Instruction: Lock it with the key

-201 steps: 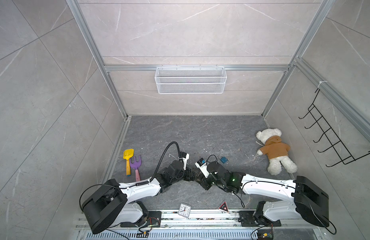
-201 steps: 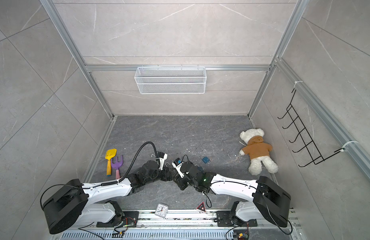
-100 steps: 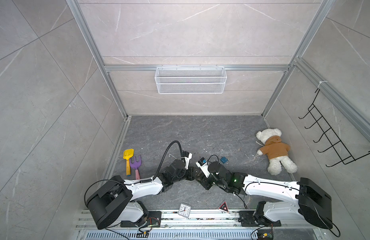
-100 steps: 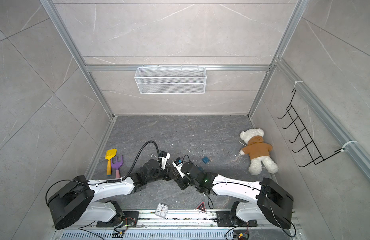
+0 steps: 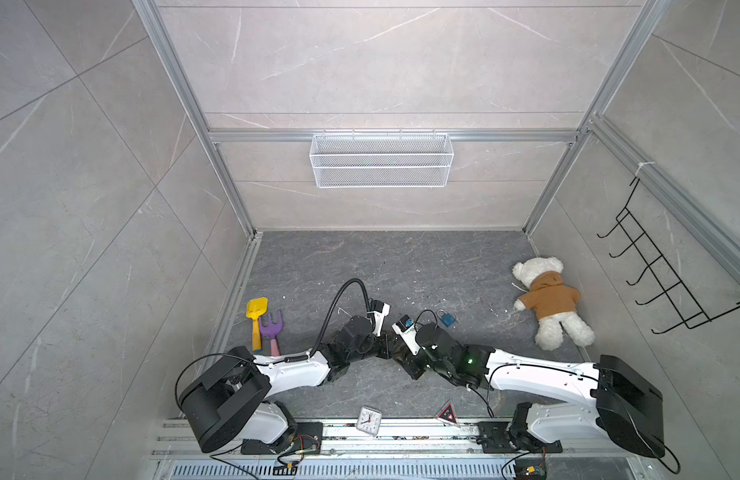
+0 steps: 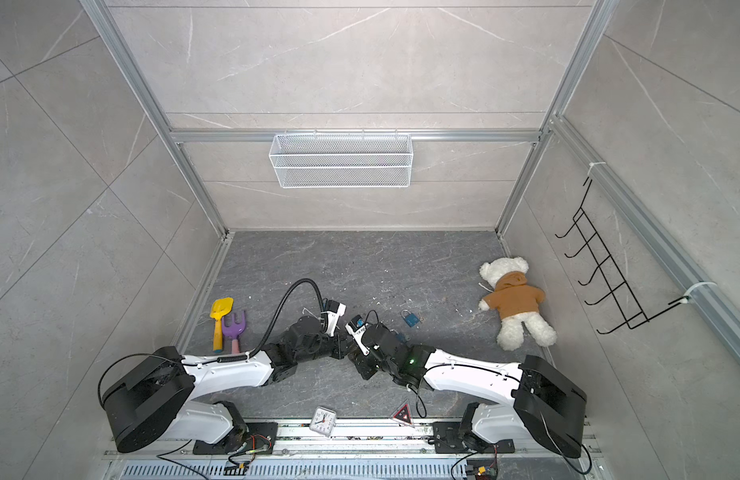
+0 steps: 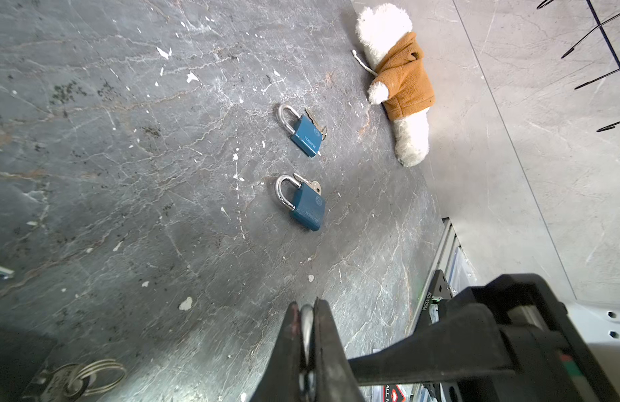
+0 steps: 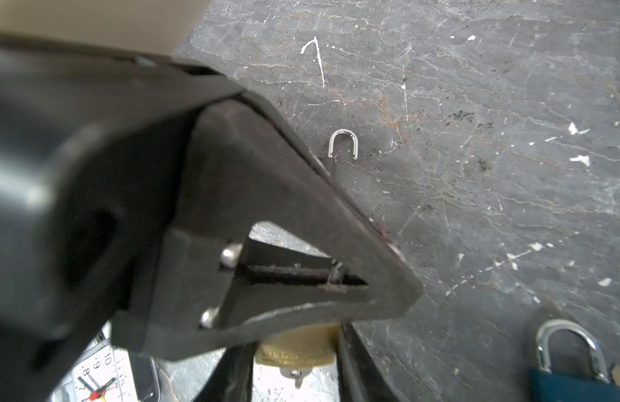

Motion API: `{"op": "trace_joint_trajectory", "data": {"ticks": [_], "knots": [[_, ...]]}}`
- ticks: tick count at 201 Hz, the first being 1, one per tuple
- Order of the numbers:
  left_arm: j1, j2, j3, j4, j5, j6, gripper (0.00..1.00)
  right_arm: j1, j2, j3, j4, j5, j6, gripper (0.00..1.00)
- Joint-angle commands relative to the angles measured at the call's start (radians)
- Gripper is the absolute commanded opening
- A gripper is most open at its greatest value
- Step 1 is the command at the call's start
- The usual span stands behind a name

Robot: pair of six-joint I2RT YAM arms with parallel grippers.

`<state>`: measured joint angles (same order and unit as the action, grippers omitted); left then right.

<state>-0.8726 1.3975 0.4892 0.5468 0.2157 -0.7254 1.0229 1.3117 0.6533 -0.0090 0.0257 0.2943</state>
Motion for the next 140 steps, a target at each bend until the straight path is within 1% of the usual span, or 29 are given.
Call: {"op": "trace_joint_trajectory", "data": {"ticks": [1,35,39,49,61,75,82,95,102,110,116,128,140], "knots": [[-0.001,0.016,0.010,-0.001,-0.004,0.013,0.00,0.008,-0.011,0.028,0.034,0.037,-0.012,0.00],[0.000,0.000,-0.015,0.026,-0.040,-0.008,0.00,0.008,-0.016,0.021,0.058,0.074,0.007,0.00],[0.000,-0.005,-0.022,0.036,-0.048,-0.013,0.00,0.008,-0.018,0.020,0.062,0.073,0.008,0.08],[0.000,-0.025,-0.040,0.059,-0.070,-0.030,0.00,0.008,-0.030,0.017,0.068,0.069,0.012,0.30],[0.000,-0.058,-0.054,0.063,-0.109,-0.050,0.00,0.006,-0.051,0.013,0.073,0.058,0.014,0.52],[0.000,-0.103,-0.066,0.050,-0.155,-0.069,0.00,0.006,-0.091,0.002,0.090,0.034,0.016,0.67],[0.000,-0.129,-0.071,0.044,-0.176,-0.080,0.00,0.006,-0.112,-0.007,0.101,0.019,0.014,0.72],[0.000,-0.189,-0.091,0.040,-0.223,-0.125,0.00,0.005,-0.162,-0.025,0.122,-0.004,0.003,0.73],[0.001,-0.229,-0.108,0.046,-0.247,-0.157,0.00,0.005,-0.189,-0.041,0.144,-0.011,-0.001,0.66],[0.000,-0.278,-0.129,0.056,-0.279,-0.204,0.00,0.005,-0.222,-0.063,0.174,-0.014,-0.006,0.56],[0.000,-0.314,-0.144,0.071,-0.298,-0.233,0.00,0.005,-0.242,-0.077,0.192,-0.014,-0.010,0.54],[0.000,-0.388,-0.168,0.072,-0.342,-0.309,0.00,0.005,-0.283,-0.096,0.221,-0.010,-0.021,0.53],[-0.002,-0.464,-0.184,0.056,-0.387,-0.384,0.00,0.005,-0.303,-0.102,0.243,-0.015,-0.044,0.47]]}}
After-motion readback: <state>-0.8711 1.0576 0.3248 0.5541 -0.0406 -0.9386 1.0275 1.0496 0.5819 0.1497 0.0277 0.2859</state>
